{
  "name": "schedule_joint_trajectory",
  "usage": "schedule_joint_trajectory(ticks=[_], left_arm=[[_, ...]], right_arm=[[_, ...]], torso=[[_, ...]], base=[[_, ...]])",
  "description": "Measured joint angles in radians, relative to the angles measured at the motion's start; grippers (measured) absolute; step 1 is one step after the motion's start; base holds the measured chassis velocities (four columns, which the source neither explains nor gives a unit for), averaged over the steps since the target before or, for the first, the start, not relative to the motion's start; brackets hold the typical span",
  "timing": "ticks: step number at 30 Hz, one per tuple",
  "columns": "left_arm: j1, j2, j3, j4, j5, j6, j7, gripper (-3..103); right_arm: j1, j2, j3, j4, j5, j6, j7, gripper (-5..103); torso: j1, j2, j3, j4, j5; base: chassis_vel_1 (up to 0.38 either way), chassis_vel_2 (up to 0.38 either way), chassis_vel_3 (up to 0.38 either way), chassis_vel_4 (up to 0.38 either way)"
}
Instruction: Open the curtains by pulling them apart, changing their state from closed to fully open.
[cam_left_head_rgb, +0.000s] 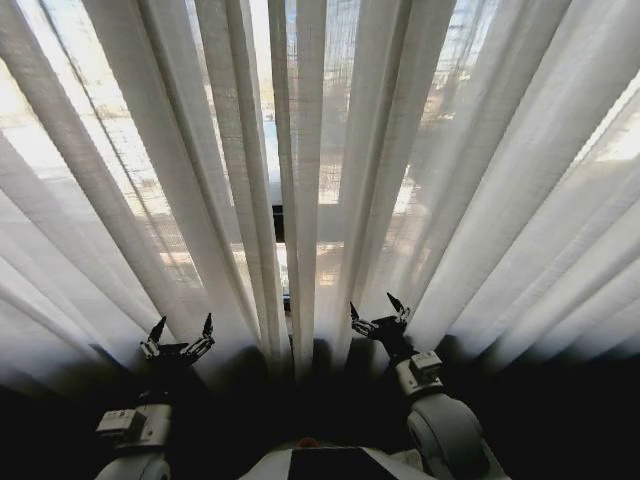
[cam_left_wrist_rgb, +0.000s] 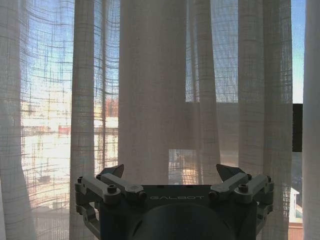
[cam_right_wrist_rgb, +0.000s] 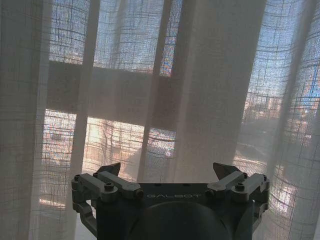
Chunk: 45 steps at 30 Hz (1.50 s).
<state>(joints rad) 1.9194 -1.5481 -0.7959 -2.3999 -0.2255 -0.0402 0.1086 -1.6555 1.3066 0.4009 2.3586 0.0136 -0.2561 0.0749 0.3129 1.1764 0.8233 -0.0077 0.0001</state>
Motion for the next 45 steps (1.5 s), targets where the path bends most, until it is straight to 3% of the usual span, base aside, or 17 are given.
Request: schedule_joint_trajectory(ticks=[22, 26, 31, 35, 38, 45], left_arm=[[0.006, -0.008, -0.002, 0.004, 0.003, -0.017, 0.000, 100], [0.006, -0.007, -0.004, 0.004, 0.003, -0.018, -0.002, 100], [0.007, -0.009, 0.000, 0.005, 0.004, -0.019, -0.001, 100], [0.008, -0.011, 0.001, 0.005, 0.008, -0.019, -0.001, 100], [0.007, -0.012, -0.003, 0.004, 0.011, -0.016, -0.001, 100], [0.004, -0.024, 0.002, 0.003, 0.032, -0.008, -0.001, 100]], right_arm=[[0.002, 0.000, -0.023, -0.010, -0.003, 0.018, 0.004, 100], [0.005, 0.002, -0.030, -0.011, -0.001, 0.020, 0.004, 100], [0.004, -0.003, -0.044, -0.012, 0.002, 0.020, -0.002, 100], [0.019, -0.018, -0.065, -0.018, 0.071, -0.018, 0.003, 100], [0.078, -0.032, -0.083, -0.050, 0.165, -0.060, 0.059, 100], [0.152, -0.047, -0.088, -0.116, 0.203, -0.069, 0.127, 100]], torso=[[0.001, 0.000, 0.000, -0.0002, 0.0002], [0.001, 0.000, 0.000, 0.0000, -0.0012], [0.001, 0.000, 0.000, -0.0001, 0.0006], [0.001, 0.000, 0.000, 0.0001, 0.0009], [0.001, 0.000, 0.000, 0.0001, 0.0008], [0.001, 0.000, 0.000, 0.0002, -0.0002]], base=[[0.122, 0.124, -0.112, -0.128], [0.110, 0.145, -0.145, -0.160], [0.010, 0.006, -0.010, -0.010], [-0.031, -0.051, 0.021, 0.051], [-0.017, -0.017, 0.014, 0.016], [0.000, 0.000, 0.000, 0.000]])
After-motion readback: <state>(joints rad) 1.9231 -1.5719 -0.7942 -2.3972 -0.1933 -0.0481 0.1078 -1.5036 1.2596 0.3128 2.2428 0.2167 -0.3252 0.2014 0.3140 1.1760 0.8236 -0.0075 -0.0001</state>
